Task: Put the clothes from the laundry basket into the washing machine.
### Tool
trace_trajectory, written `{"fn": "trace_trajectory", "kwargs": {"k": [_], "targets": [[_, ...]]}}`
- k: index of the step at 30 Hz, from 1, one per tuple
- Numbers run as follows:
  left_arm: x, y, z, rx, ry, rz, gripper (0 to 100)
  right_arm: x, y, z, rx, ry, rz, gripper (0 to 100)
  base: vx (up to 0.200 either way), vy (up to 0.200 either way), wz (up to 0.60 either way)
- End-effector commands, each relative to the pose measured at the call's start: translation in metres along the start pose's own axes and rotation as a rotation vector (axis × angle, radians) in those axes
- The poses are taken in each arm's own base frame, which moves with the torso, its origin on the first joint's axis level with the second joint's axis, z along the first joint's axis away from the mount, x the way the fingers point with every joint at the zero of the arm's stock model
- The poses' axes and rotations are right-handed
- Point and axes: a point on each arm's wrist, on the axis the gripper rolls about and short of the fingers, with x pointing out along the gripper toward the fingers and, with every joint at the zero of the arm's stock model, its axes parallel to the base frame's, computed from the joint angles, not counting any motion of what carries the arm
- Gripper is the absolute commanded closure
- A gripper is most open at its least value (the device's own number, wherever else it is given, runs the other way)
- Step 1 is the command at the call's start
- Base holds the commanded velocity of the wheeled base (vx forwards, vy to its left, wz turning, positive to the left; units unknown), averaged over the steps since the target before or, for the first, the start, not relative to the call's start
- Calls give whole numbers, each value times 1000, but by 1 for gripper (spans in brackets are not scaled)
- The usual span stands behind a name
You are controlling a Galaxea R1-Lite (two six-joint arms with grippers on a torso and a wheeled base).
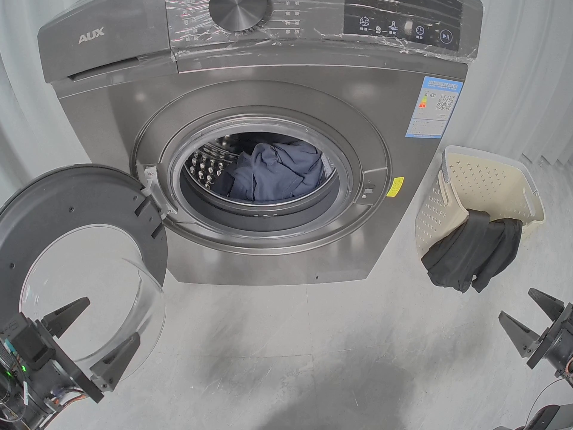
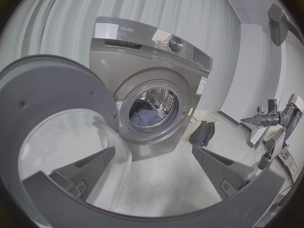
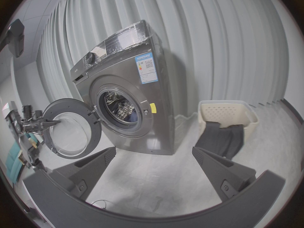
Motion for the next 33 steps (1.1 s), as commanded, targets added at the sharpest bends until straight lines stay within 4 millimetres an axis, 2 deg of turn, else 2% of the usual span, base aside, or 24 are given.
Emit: {"fn": "trace_trajectory", "kwargs": {"k": [1,5,15,19,33], "targets": [[-46,16,-10,-19,-87,73,0,-20,-7,11,-10,-109,-126,0,0,0,0],[-53,18,-16,-17,-69,83,0,-20,-7,15,-9,-96,-138,0,0,-100,0],[-48,16,-9,-20,-49,44,0,-16,-9,8,7,-12,-161,0,0,-200,0],[-44,15,-4,-23,-48,46,0,-4,-11,11,13,43,-181,0,0,-200,0],[-43,15,-7,-25,-31,47,0,40,-17,18,73,187,-197,0,0,-200,0]]}}
